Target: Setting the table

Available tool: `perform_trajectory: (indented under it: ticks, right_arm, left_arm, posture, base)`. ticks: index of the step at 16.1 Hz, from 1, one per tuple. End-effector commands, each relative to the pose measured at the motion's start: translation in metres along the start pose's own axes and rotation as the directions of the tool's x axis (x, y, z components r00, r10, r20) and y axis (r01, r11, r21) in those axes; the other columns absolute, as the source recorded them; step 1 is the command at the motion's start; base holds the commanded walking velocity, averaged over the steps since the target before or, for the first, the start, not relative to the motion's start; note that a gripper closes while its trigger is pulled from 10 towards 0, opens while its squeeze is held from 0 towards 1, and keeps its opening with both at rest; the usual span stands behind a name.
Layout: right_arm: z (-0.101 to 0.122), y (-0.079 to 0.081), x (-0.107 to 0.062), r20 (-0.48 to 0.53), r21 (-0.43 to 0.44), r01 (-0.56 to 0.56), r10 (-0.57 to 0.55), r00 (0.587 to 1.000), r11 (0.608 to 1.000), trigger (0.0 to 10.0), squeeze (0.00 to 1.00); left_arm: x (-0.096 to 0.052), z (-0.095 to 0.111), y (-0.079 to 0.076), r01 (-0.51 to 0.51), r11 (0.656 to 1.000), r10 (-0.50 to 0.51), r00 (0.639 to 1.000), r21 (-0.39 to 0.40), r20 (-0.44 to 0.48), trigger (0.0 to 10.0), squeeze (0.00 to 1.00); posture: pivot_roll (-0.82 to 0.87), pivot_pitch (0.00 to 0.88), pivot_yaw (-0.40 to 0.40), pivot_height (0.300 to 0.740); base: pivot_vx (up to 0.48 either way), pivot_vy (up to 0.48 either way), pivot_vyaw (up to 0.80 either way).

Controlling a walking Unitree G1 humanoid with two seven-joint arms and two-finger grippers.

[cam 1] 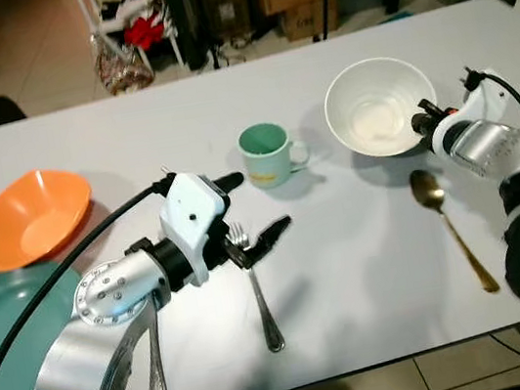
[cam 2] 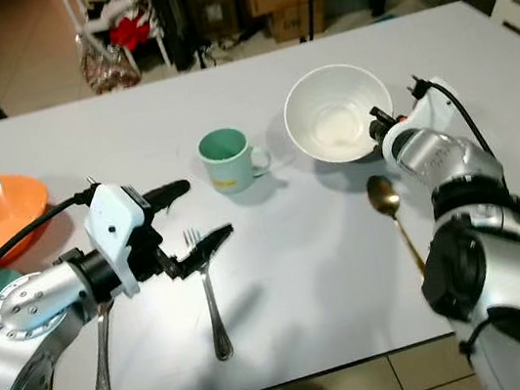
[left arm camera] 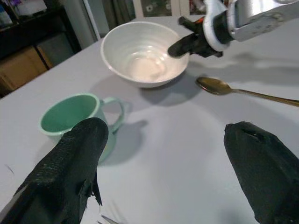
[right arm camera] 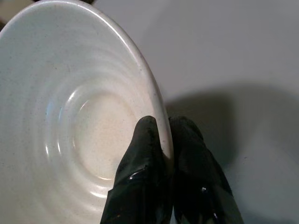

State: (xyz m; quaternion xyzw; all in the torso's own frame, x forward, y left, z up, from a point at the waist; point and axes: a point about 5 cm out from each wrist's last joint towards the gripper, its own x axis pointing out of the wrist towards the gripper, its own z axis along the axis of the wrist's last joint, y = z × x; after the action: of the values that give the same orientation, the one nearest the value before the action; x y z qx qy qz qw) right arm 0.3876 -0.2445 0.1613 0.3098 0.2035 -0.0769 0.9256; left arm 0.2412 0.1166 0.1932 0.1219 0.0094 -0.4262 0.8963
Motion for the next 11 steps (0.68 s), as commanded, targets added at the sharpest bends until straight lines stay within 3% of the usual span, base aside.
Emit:
perform_trajectory:
  ticks: [1, 3, 5, 7, 8, 9, 11]
  right_arm:
    - [0.0035, 0.0064, 0.0005, 0.015, -0.018, -0.03, 0.031, 0.999, 0.999, 10.0, 0.0]
    - [0.0009, 0.0082, 0.0015, -0.016, -0.044, -0.034, 0.033, 0.999, 0.998, 10.0, 0.0]
    - [0.0005, 0.0108, 0.0016, -0.074, -0.134, -0.012, 0.002, 0.997, 0.991, 10.0, 0.0]
    - [-0.0002, 0.0097, 0.0007, -0.113, -0.154, 0.008, -0.025, 0.993, 0.988, 10.0, 0.0]
    - [-0.0002, 0.0098, 0.0002, -0.125, -0.148, 0.01, -0.029, 0.992, 0.989, 10.0, 0.48]
    - [0.001, 0.0102, -0.0007, -0.138, -0.141, 0.011, -0.031, 0.99, 0.99, 10.0, 0.84]
    - [0.0043, 0.0099, -0.002, -0.145, -0.136, 0.008, -0.027, 0.989, 0.991, 10.0, 0.94]
  left_arm:
    - [-0.0013, 0.0006, -0.0015, 0.013, 1.0, -0.013, 1.0, 0.002, -0.01, 10.0, 0.0]
    - [-0.0028, 0.001, -0.0028, 0.017, 1.0, -0.017, 1.0, -0.001, -0.015, 10.0, 0.0]
    - [-0.0058, 0.0022, -0.0047, 0.018, 1.0, -0.018, 0.999, -0.009, -0.027, 10.0, 0.0]
    - [-0.0062, 0.0028, -0.0054, 0.015, 1.0, -0.015, 0.999, -0.013, -0.032, 10.0, 0.0]
    - [-0.0062, 0.0029, -0.0053, 0.014, 1.0, -0.014, 0.999, -0.013, -0.031, 10.0, 0.0]
    - [-0.0055, 0.0028, -0.0051, 0.011, 1.0, -0.012, 0.999, -0.013, -0.03, 10.0, 0.0]
    - [-0.0036, 0.0029, -0.0046, 0.01, 1.0, -0.01, 1.0, -0.013, -0.03, 10.0, 0.0]
  posture:
    - [0.17, 0.149, 0.086, 0.74]
    - [0.17, 0.16, 0.082, 0.74]
    - [0.18, 0.169, 0.072, 0.74]
    - [0.18, 0.17, 0.066, 0.74]
    - [0.18, 0.168, 0.065, 0.74]
    - [0.17, 0.163, 0.065, 0.74]
    - [0.16, 0.155, 0.066, 0.74]
  base:
    - [0.0, 0.0, 0.0]
    - [0.0, 0.0, 0.0]
    - [0.0, 0.0, 0.0]
    - [0.0, 0.0, 0.0]
    - [0.0, 0.0, 0.0]
    - [0.0, 0.0, 0.0]
    - [0.0, 0.0, 0.0]
